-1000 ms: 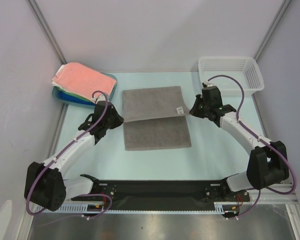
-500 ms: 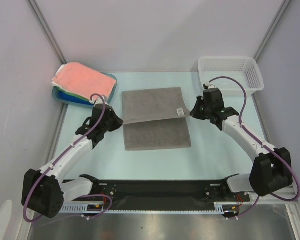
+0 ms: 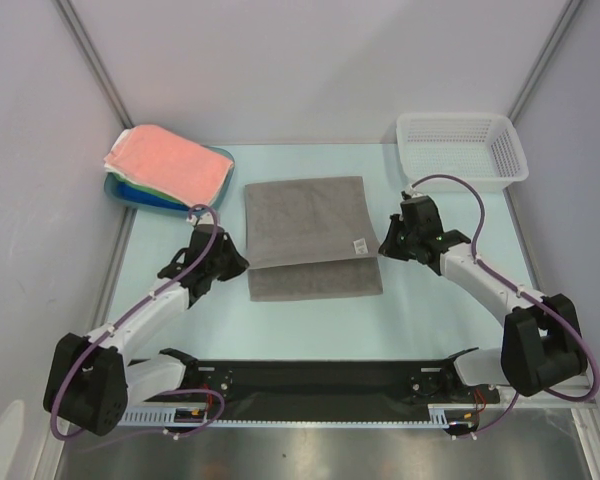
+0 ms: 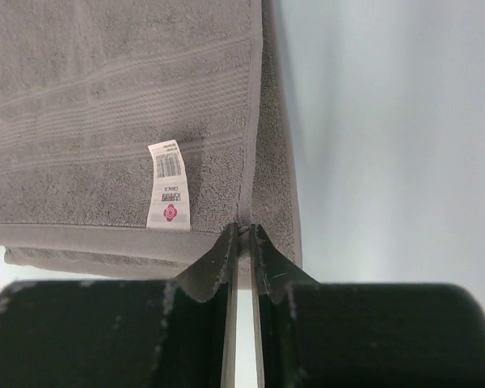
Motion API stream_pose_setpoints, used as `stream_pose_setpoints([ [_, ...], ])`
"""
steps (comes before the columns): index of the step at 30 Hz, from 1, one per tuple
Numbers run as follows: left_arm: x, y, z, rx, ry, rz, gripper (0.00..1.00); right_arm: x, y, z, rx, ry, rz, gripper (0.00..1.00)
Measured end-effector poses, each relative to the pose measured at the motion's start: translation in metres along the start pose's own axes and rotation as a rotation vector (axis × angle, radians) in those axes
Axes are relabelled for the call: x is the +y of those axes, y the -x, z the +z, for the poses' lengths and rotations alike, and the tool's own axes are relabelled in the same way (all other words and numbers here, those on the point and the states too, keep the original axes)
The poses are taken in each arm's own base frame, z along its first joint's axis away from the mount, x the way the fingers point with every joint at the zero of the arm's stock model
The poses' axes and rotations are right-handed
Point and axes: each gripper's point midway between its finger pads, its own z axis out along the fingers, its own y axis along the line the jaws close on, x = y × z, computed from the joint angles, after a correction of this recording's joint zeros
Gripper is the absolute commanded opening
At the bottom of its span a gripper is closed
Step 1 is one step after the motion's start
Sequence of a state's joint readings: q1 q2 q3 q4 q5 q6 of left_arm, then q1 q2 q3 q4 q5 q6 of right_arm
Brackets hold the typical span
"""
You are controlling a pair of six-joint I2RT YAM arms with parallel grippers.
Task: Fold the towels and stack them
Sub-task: Fold the towel
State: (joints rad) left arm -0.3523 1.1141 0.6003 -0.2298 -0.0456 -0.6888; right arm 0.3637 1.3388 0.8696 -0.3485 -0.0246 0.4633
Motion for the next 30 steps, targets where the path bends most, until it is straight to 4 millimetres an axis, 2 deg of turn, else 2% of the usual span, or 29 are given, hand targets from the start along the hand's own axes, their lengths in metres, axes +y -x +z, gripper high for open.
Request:
stream_pose_setpoints([
  [7,-0.001,0.002,-0.001,-0.001,0.001,0.0,0.0,0.002,0.006,-0.001,-0.017,0.001,-0.001,0.0],
  [16,-0.018,0.025,-0.024,-0.076,-0.056,-0.004,0.01,0.013,0.03,-0.023,-0.09,0.024,-0.002,0.0],
  [25,-0.016,0.022,-0.026,-0.071,-0.057,-0.004,0.0,0.013,0.025,-0.026,-0.082,0.024,-0.006,0.0],
  [30,-0.006,0.004,-0.019,-0.036,-0.047,-0.003,0.0,0.005,0.004,-0.018,-0.041,0.02,-0.004,0.0],
])
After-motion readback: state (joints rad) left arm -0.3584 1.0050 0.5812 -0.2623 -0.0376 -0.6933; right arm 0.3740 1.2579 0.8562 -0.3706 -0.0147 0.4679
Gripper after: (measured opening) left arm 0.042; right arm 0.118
